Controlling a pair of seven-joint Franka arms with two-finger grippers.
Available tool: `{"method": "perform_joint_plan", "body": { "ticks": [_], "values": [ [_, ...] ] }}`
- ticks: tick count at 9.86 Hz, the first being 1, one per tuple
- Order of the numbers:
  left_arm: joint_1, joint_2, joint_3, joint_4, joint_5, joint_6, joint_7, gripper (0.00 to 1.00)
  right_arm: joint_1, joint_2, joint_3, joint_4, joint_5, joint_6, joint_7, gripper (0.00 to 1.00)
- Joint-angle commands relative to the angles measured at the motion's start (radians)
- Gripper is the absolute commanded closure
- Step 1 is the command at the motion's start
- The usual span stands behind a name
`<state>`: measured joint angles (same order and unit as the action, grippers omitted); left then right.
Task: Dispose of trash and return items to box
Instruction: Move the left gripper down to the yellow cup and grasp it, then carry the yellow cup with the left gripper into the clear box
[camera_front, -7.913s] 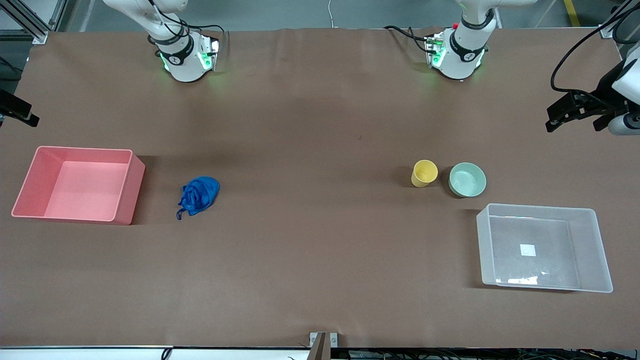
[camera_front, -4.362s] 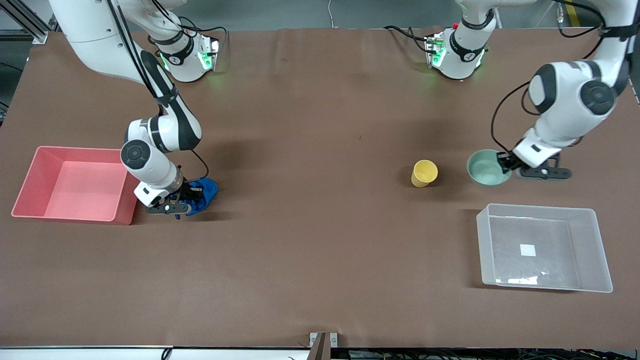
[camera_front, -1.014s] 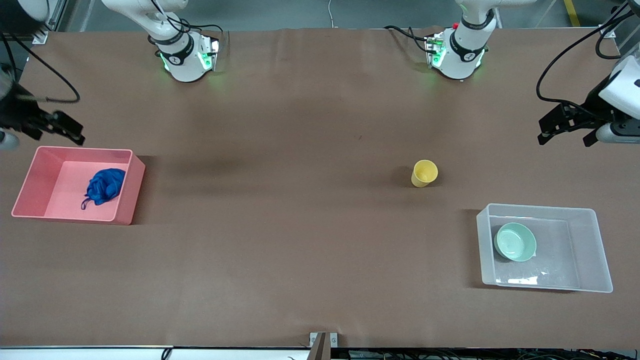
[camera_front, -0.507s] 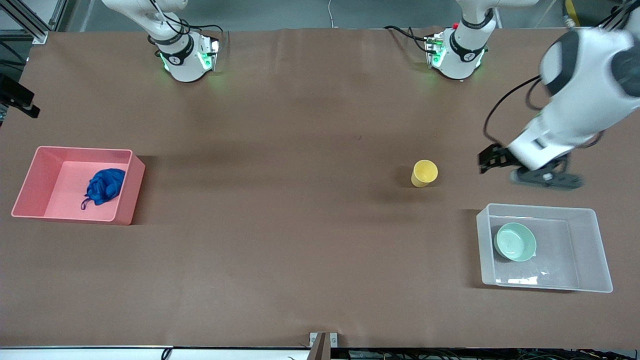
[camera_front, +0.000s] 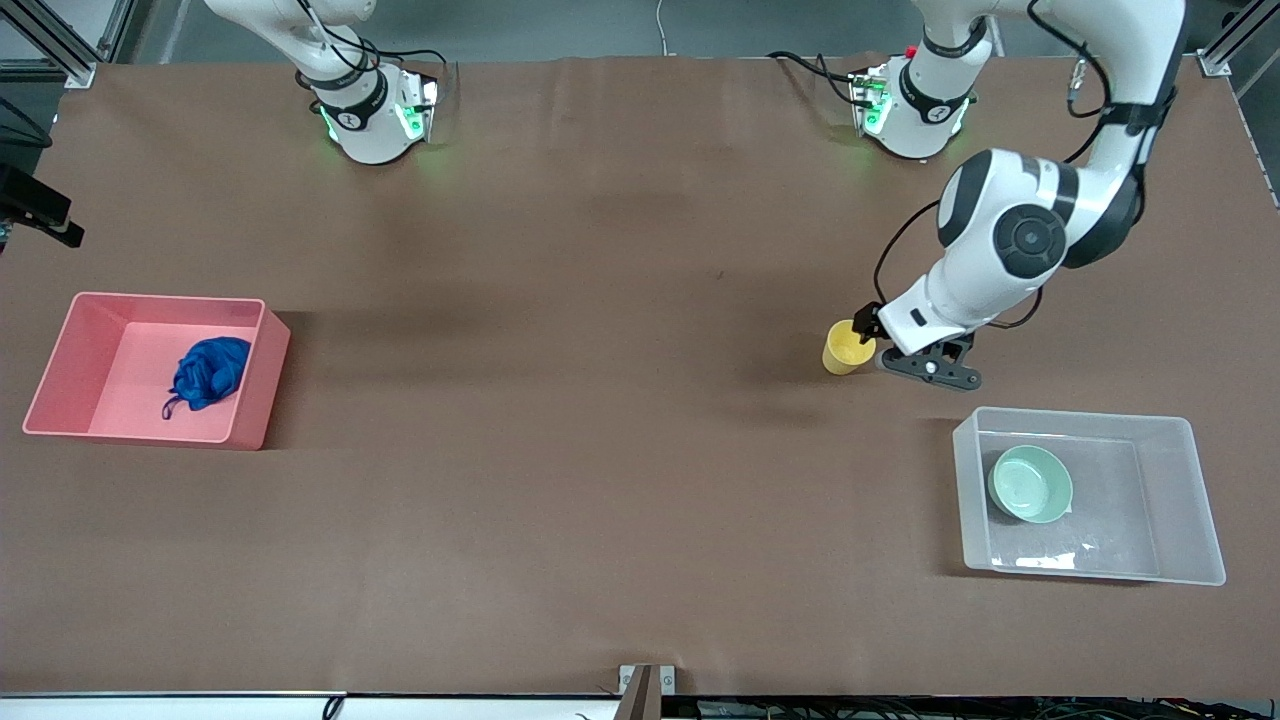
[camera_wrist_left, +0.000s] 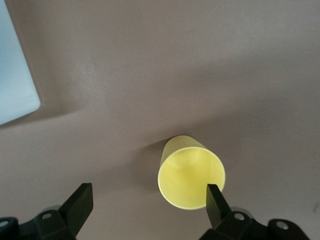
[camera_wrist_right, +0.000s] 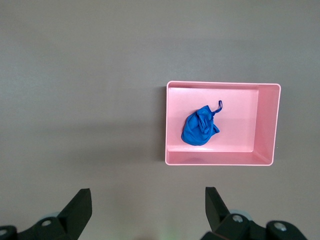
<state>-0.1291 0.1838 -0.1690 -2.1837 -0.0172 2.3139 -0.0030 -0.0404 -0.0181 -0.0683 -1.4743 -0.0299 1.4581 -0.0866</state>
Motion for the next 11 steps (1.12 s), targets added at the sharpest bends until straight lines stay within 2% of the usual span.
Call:
{"method": "perform_joint_plan", "body": {
  "ticks": [1, 3, 4, 5, 6, 8, 11],
  "values": [
    [0.008, 0.083, -0.003, -0.034, 0.025, 0.083, -0.009, 0.04, -0.013, -0.006, 0.005, -0.012, 0.015, 0.028, -0.012, 0.0],
    [-0.003, 0.118, -0.004, -0.041, 0.025, 0.094, -0.009, 0.1, -0.015, -0.008, 0.007, -0.012, 0.018, 0.028, -0.008, 0.0],
    [-0.004, 0.137, -0.004, -0.047, 0.025, 0.096, -0.009, 0.23, -0.016, -0.008, 0.007, -0.014, 0.022, 0.027, -0.007, 0.0],
    [-0.006, 0.146, -0.006, -0.045, 0.025, 0.096, -0.009, 0.77, -0.021, -0.008, 0.007, -0.014, 0.024, 0.024, -0.007, 0.0],
    [-0.012, 0.155, -0.006, -0.036, 0.025, 0.099, -0.006, 1.0, -0.022, -0.008, 0.005, -0.014, 0.024, 0.022, -0.004, 0.0],
    [-0.014, 0.167, -0.006, -0.037, 0.025, 0.108, -0.008, 1.0, -0.022, -0.008, 0.005, -0.014, 0.024, 0.016, -0.005, 0.0],
    [0.0, 0.116, -0.012, -0.036, 0.02, 0.098, -0.008, 0.99, -0.021, -0.008, 0.005, -0.012, 0.024, 0.015, -0.002, 0.0]
  ]
}}
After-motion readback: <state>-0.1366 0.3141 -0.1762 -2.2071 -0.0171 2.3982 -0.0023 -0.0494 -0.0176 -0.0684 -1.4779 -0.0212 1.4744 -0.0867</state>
